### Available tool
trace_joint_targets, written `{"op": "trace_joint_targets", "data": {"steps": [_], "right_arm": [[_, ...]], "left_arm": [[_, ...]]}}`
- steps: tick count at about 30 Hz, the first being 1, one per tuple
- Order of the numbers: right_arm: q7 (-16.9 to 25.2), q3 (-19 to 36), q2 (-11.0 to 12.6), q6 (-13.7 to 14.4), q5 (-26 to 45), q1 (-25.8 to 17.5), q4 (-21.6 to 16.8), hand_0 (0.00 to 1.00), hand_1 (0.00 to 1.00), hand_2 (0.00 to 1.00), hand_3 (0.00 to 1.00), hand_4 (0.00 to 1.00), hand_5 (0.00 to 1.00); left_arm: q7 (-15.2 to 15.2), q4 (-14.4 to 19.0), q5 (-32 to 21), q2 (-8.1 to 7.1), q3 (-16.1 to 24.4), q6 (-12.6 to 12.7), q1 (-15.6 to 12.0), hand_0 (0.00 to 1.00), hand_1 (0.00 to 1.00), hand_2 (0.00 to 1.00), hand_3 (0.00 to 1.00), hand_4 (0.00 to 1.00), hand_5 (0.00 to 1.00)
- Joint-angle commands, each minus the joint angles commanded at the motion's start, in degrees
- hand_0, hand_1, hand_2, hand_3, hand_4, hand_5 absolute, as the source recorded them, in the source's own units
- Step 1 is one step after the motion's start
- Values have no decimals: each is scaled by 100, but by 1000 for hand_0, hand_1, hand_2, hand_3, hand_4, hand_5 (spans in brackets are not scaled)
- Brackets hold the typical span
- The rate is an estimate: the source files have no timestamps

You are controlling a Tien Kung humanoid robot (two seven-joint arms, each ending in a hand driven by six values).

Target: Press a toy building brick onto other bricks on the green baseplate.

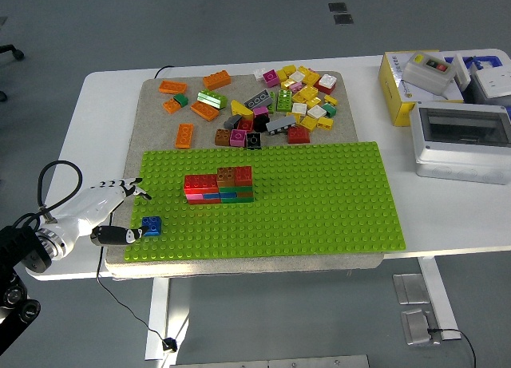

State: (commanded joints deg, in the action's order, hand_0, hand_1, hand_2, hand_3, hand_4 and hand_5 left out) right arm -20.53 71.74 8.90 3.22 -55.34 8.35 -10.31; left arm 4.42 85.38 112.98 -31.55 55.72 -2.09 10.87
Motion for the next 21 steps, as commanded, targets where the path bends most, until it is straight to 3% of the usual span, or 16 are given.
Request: {"op": "trace_joint_targets", "data": {"steps": [21], "right_arm": [[-4, -23, -7, 5, 34, 9, 0, 708, 637, 452, 742, 612, 998]], "left_arm": [[47, -160, 112, 145, -112, 30, -3, 998, 998, 998, 774, 722, 294]]}}
